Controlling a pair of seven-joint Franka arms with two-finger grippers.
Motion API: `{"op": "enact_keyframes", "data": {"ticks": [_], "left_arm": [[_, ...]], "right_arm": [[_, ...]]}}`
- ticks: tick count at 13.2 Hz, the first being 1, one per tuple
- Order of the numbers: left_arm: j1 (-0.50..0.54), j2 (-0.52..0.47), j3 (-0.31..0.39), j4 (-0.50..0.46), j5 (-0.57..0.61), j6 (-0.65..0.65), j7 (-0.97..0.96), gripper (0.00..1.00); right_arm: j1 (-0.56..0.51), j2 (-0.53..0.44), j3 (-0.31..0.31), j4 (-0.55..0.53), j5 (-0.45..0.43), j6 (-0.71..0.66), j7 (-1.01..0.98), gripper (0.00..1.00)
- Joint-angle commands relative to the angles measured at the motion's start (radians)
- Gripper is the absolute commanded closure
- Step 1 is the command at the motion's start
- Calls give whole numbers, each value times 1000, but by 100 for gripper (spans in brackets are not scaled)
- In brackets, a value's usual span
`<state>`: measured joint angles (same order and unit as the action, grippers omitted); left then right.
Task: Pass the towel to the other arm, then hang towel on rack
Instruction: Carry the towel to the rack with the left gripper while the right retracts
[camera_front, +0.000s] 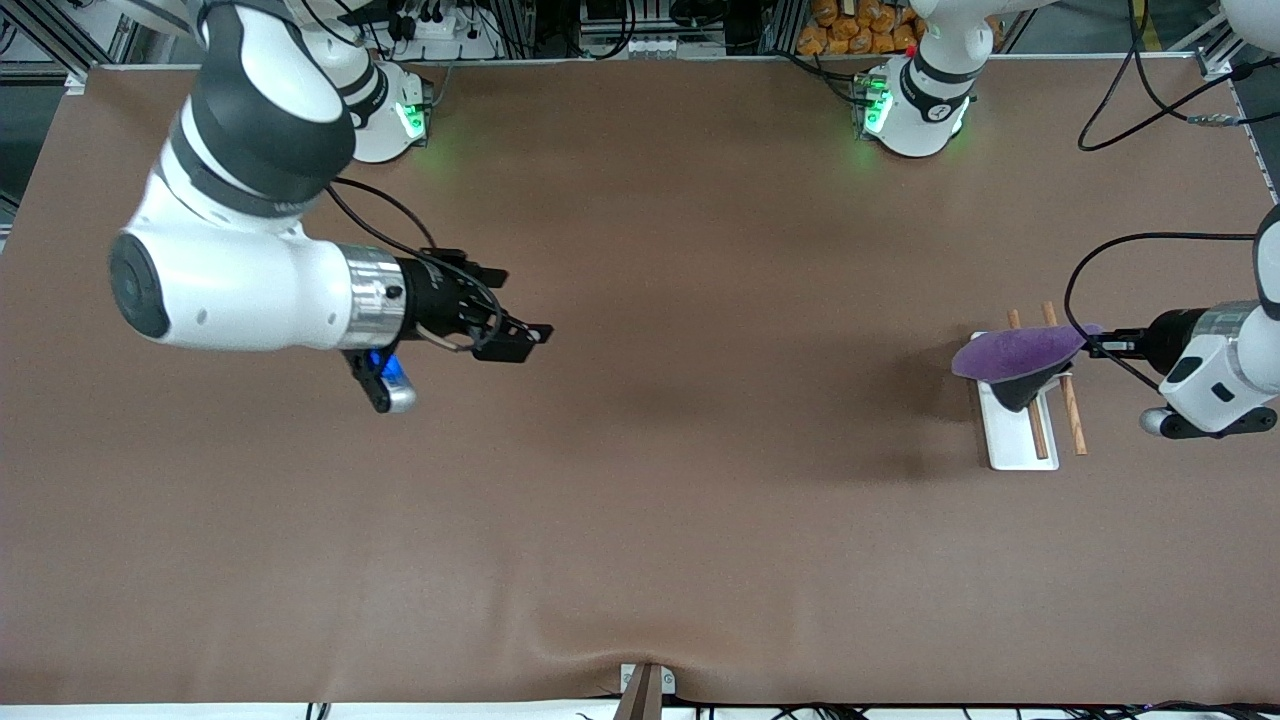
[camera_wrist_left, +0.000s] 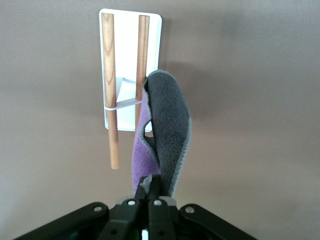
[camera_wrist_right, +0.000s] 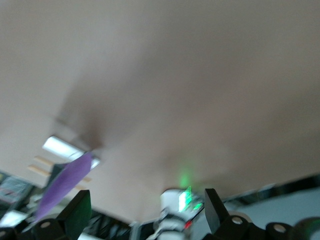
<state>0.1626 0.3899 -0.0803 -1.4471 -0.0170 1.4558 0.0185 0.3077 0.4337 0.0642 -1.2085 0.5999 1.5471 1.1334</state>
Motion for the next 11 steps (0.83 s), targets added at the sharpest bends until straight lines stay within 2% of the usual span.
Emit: {"op": "enact_keyframes", "data": {"ticks": [1, 4, 7, 11], "left_arm": [[26, -26, -7, -18, 34, -9, 37, 100], [63, -20, -7, -10, 34, -5, 44, 100], [86, -16, -7, -9, 34, 4, 44, 100], [114, -5, -9, -9, 29, 12, 44, 100]], "right_arm": [[-41, -41, 9, -14, -87, -82, -125, 0], [-103, -61, 9, -16, -124, -142, -262, 0], [-108, -96, 11, -25, -337, -214, -473, 0], [-142, -110, 9, -25, -437, -232, -624, 0]]}}
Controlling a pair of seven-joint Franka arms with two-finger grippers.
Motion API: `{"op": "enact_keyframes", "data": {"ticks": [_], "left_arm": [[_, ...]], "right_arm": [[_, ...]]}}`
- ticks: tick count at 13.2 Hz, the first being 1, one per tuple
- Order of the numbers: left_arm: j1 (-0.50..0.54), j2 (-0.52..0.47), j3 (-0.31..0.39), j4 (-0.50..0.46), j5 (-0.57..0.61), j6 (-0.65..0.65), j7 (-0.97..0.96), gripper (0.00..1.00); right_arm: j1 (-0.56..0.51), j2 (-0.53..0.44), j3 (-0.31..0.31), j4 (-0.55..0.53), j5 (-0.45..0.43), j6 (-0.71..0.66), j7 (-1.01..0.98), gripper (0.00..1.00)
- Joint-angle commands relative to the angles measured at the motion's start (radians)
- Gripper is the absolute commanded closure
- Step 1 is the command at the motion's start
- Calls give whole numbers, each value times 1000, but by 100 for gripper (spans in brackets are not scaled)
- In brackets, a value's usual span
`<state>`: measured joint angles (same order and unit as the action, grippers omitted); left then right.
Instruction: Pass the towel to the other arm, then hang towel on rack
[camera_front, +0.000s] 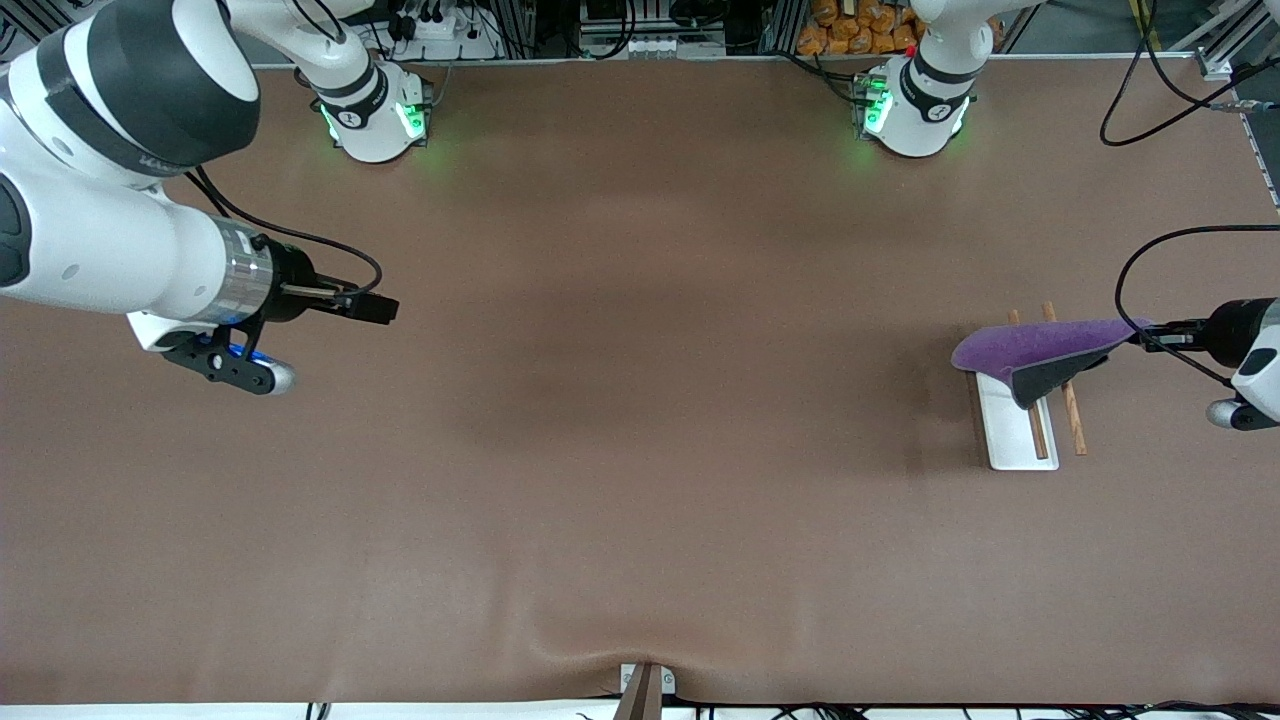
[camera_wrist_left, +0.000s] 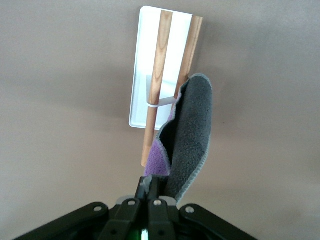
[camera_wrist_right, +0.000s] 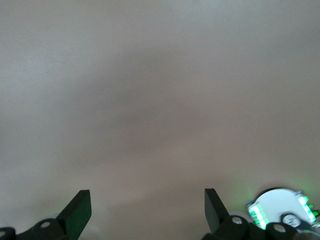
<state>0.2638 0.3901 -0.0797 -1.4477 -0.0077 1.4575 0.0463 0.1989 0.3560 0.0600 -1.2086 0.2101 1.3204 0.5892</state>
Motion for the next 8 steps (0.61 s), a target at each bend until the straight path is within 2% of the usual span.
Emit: {"op": "enact_keyframes", "data": {"ticks": [1, 8], "left_arm": [[24, 1, -9, -10, 20, 17, 18, 100], [75, 29, -9, -10, 12, 41, 64, 100]], "right_arm": [[-47, -34, 15, -26, -82, -13, -148, 0], [-217, -52, 15, -72, -161, 9, -475, 0]]}}
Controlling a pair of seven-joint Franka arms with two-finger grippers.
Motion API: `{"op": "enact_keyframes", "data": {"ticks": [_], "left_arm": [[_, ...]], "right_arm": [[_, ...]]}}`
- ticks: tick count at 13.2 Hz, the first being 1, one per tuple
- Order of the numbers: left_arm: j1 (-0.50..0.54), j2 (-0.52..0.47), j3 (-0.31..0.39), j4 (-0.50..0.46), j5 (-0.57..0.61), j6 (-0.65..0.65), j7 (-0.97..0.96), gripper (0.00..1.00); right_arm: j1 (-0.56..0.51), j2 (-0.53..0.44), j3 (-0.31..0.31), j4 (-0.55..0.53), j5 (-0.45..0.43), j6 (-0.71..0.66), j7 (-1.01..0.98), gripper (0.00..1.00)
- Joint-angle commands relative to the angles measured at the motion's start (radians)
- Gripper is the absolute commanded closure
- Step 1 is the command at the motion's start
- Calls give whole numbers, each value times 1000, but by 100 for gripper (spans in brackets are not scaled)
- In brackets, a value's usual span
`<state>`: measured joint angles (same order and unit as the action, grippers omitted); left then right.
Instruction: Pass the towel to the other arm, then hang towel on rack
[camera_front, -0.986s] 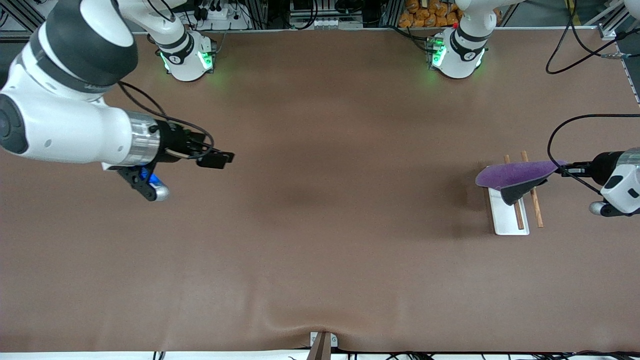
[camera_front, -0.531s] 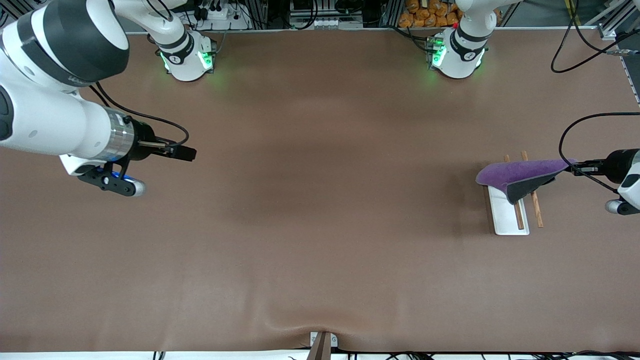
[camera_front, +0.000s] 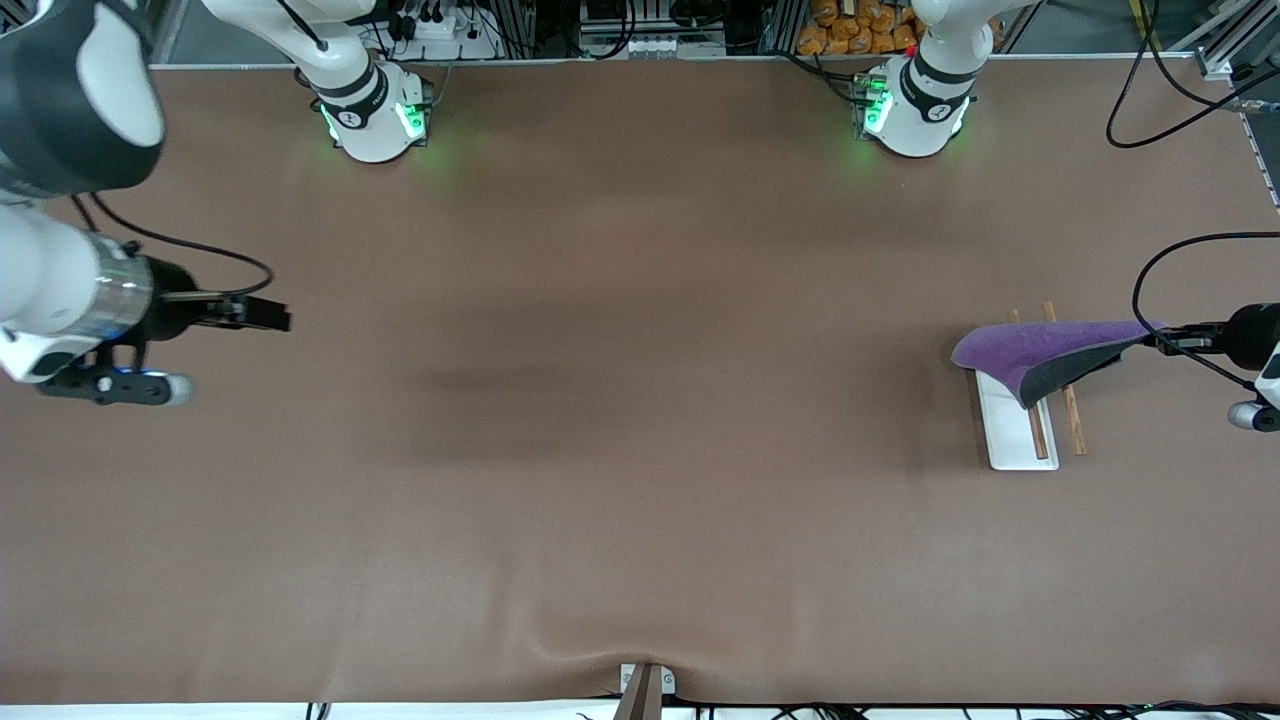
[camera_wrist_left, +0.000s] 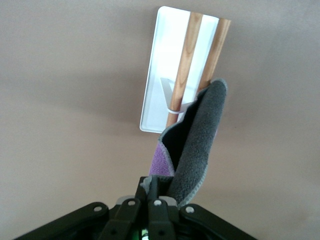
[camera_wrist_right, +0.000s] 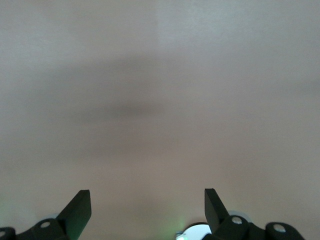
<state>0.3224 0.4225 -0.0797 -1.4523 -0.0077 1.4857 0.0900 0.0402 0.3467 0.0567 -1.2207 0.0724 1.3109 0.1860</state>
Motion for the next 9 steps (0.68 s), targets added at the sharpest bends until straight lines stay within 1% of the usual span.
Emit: {"op": "enact_keyframes", "data": {"ticks": [1, 2, 4, 5, 8, 9], "left_arm": [[18, 1, -9, -5, 11, 15, 22, 100], [18, 5, -9, -7, 9, 16, 22, 100], [29, 15, -9, -5, 9, 19, 25, 100], [39, 19, -9, -3, 8, 21, 25, 100], [55, 28, -11, -3, 9, 28, 25, 100], [59, 33, -11, -3, 9, 28, 27, 100]], "right_arm": [[-87, -44, 17, -68, -25, 33, -124, 0], [-121, -48, 17, -78, -25, 44, -152, 0], [-140, -84, 17, -120, -25, 92, -154, 0], [-140, -133, 17, -187, -26, 125, -154, 0], [-140, -318, 17, -461, -26, 261, -154, 0], [-140, -356, 17, -514, -25, 272, -154, 0]]}}
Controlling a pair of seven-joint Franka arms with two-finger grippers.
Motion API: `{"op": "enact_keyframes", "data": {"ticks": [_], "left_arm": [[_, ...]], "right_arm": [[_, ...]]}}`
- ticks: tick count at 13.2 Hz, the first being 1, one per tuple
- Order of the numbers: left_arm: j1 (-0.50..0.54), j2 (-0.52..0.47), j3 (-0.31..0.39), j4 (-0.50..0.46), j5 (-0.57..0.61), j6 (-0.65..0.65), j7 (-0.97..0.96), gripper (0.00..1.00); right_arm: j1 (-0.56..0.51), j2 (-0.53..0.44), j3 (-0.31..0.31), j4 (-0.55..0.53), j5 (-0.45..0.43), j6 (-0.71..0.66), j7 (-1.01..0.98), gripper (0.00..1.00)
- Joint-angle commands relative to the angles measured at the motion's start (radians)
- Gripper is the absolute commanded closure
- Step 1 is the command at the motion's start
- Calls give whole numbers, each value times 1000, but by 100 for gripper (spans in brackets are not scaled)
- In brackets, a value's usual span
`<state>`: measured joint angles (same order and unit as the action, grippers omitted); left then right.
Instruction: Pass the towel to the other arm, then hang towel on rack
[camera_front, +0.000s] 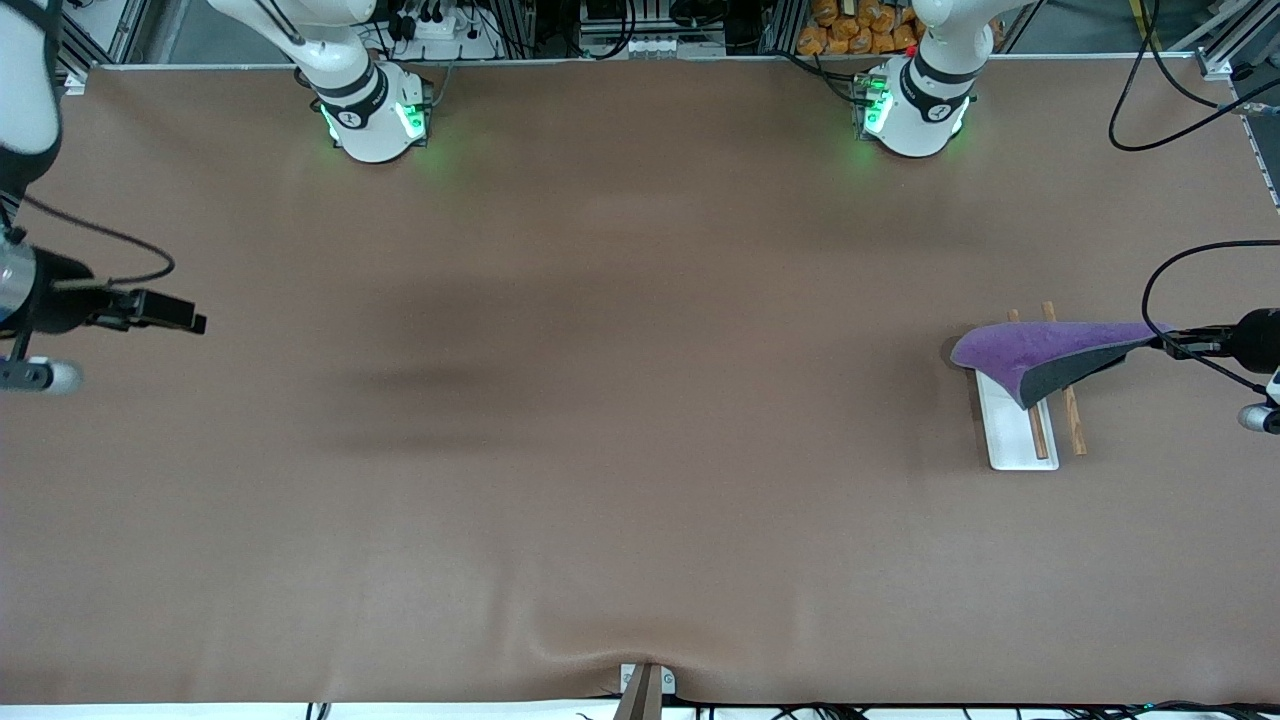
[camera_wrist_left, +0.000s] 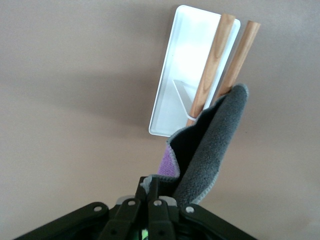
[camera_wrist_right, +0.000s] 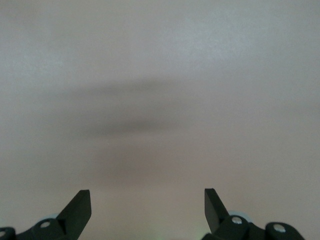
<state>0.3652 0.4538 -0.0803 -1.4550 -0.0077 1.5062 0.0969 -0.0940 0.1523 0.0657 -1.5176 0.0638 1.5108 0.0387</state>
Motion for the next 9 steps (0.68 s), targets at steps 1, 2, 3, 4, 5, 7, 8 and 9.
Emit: {"op": "enact_keyframes", "data": {"ticks": [1, 2, 3, 4, 5, 7, 8, 9], "left_arm": [[18, 3, -10, -2, 8, 14, 29, 100], [20, 11, -10, -1, 6, 19, 43, 100], [32, 14, -10, -1, 6, 22, 55, 100], [38, 17, -10, -2, 2, 25, 57, 100], [40, 23, -10, -1, -5, 25, 58, 100], [53, 31, -10, -1, -6, 32, 78, 100], [55, 36, -9, -1, -6, 39, 92, 100], [64, 39, -9, -2, -6, 49, 104, 100]], "right_arm": [[-12, -174, 8, -237, -16, 66, -8, 0], [-19, -178, 9, -249, -16, 63, -9, 0], [-19, -177, 9, -248, -15, 69, -10, 0], [-19, -175, 9, -242, -13, 74, -8, 0], [-16, -175, 9, -236, -13, 84, -9, 0], [-23, -137, 9, -138, -4, 80, -102, 0], [-26, -125, 9, -109, -1, 78, -114, 0], [-24, -120, 9, -92, -2, 68, -114, 0]]}}
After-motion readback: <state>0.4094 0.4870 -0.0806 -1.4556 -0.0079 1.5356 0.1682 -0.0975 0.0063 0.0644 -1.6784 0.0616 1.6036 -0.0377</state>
